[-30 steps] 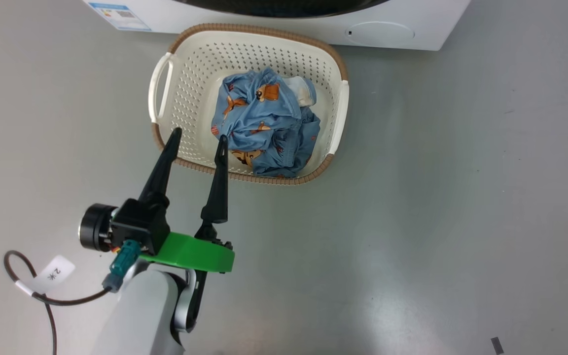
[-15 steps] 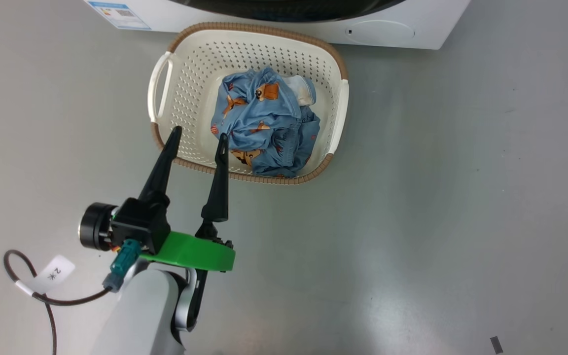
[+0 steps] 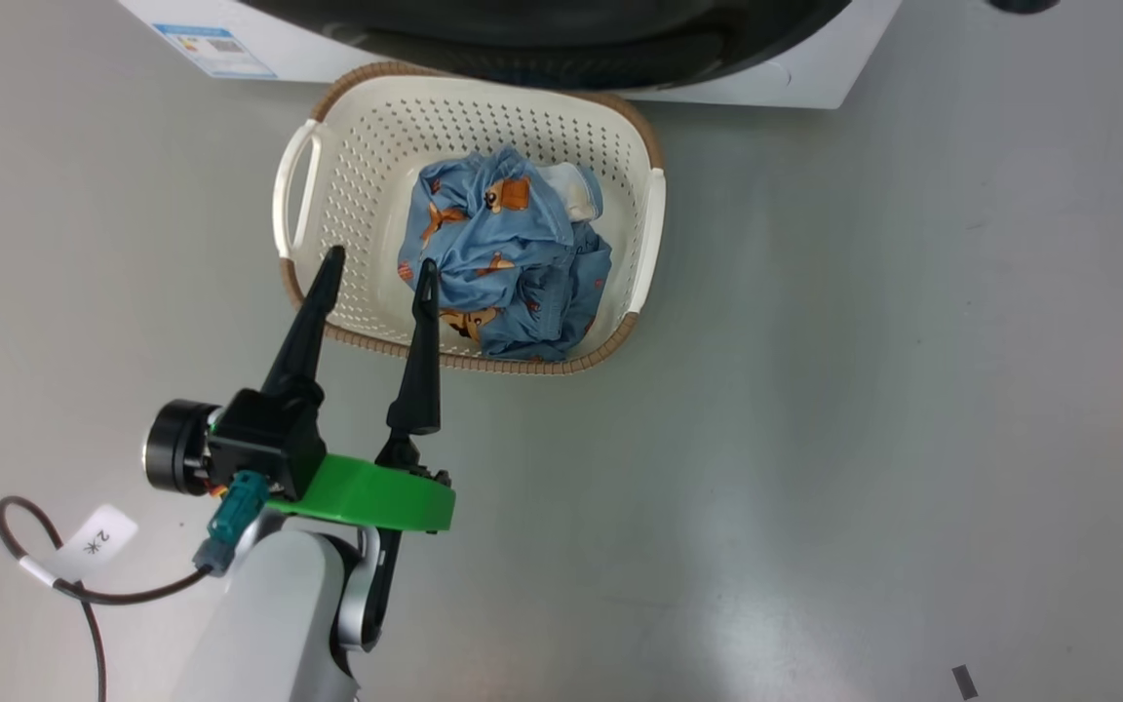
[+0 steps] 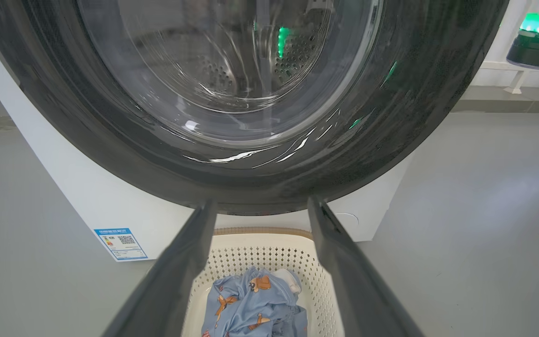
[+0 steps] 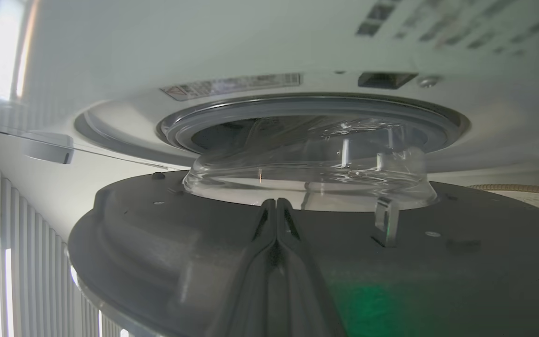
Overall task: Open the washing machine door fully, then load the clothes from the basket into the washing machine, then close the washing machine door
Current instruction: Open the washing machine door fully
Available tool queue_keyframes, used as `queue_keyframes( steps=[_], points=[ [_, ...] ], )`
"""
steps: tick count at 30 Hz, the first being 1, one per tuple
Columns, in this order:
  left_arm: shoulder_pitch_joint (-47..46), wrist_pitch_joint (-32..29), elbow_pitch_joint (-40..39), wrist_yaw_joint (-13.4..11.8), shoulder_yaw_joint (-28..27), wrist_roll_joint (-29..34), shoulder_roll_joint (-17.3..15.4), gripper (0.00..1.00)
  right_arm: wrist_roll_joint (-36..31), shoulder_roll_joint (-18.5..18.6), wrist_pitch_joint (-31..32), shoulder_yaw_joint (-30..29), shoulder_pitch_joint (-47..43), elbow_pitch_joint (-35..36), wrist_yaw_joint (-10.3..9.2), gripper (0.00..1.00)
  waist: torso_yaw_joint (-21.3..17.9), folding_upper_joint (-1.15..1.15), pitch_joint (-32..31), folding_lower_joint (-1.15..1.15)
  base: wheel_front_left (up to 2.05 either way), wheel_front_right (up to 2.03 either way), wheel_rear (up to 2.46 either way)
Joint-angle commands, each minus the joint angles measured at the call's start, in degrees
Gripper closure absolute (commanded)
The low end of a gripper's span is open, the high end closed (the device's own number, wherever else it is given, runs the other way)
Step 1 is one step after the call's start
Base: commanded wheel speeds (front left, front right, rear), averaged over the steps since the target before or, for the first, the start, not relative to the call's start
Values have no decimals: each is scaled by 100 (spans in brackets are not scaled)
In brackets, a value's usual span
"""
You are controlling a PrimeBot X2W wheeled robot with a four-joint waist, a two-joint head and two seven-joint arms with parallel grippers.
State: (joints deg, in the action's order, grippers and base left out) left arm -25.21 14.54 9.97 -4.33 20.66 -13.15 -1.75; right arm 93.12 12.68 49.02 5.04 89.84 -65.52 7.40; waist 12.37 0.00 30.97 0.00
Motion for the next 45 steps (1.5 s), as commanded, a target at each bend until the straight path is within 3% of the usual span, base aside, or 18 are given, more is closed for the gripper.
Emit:
queue_keyframes(
  steps=[1,28,45],
  points=[
    [-29,46,-122,-21,-195,61,-113,0,-1,-289,158,70,-219,198,9,100,-34,0,-64,0,0,0,0],
    [564,46,228,270,-426,285,-112,0,514,-856,720,40,-2462,1515,9,100,-252,0,-1110,0,0,0,0],
    [1047,46,500,537,-469,348,-112,0,1106,-978,668,684,-3524,1869,9,100,-164,0,-1984,0,0,0,0]
  ],
)
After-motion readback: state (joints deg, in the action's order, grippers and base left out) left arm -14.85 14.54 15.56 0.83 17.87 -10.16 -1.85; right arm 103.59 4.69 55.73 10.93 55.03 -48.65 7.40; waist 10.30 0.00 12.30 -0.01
